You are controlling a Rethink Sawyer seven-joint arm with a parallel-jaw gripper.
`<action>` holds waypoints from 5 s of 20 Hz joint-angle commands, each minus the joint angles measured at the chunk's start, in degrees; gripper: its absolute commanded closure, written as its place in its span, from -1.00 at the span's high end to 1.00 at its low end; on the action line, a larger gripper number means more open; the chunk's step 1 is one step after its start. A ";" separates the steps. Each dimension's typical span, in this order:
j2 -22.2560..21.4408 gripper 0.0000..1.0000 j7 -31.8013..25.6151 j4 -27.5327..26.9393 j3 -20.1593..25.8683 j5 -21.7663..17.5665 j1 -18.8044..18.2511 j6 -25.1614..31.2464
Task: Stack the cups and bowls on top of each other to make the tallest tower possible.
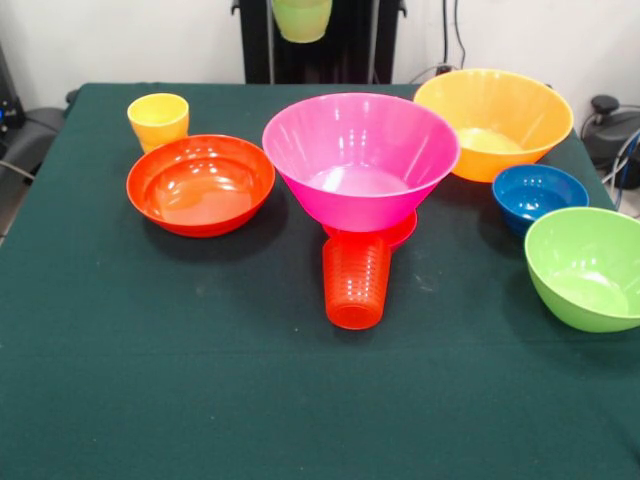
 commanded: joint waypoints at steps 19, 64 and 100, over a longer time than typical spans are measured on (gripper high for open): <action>15.21 -1.00 -10.99 -17.21 6.09 -9.11 7.93 12.69; 21.05 -1.00 -12.43 -22.25 7.27 -17.09 4.87 9.09; 23.38 -1.00 -7.45 -21.66 6.53 -26.34 3.85 -4.33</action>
